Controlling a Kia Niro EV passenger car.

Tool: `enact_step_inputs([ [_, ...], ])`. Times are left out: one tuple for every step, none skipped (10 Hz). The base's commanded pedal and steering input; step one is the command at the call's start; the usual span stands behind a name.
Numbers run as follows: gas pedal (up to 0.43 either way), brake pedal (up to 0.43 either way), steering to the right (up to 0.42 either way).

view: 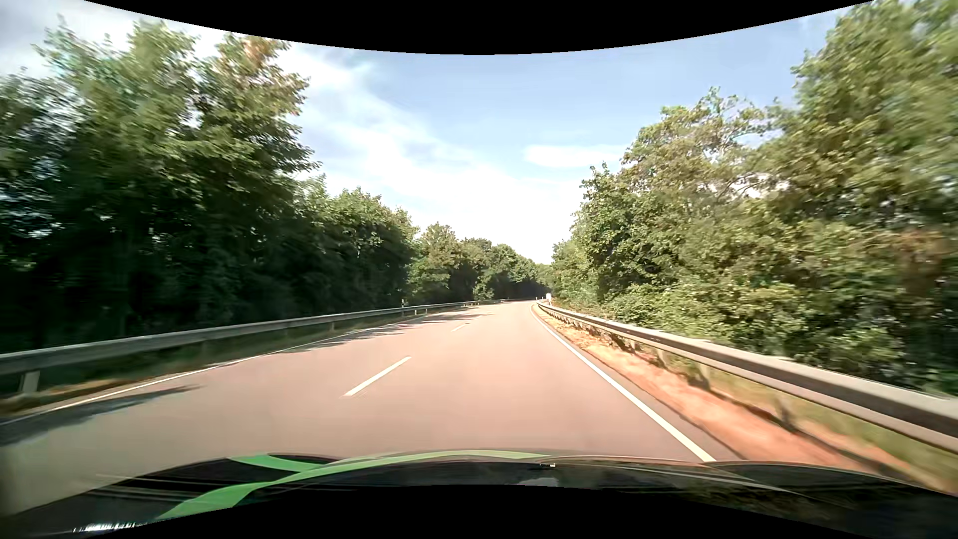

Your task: Follow the waypoints while adhering to traffic rules and regulations

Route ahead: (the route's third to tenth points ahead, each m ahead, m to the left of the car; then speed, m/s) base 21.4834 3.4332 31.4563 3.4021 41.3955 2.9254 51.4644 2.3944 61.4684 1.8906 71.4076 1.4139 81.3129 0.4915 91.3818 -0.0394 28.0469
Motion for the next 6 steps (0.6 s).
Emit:
enact_step_inputs([
  [0.268,0.000,0.005],
  [0.248,0.000,0.005],
  [0.248,0.000,0.005],
  [0.248,0.000,0.005],
  [0.248,0.000,0.005],
  [0.260,0.000,0.005],
])
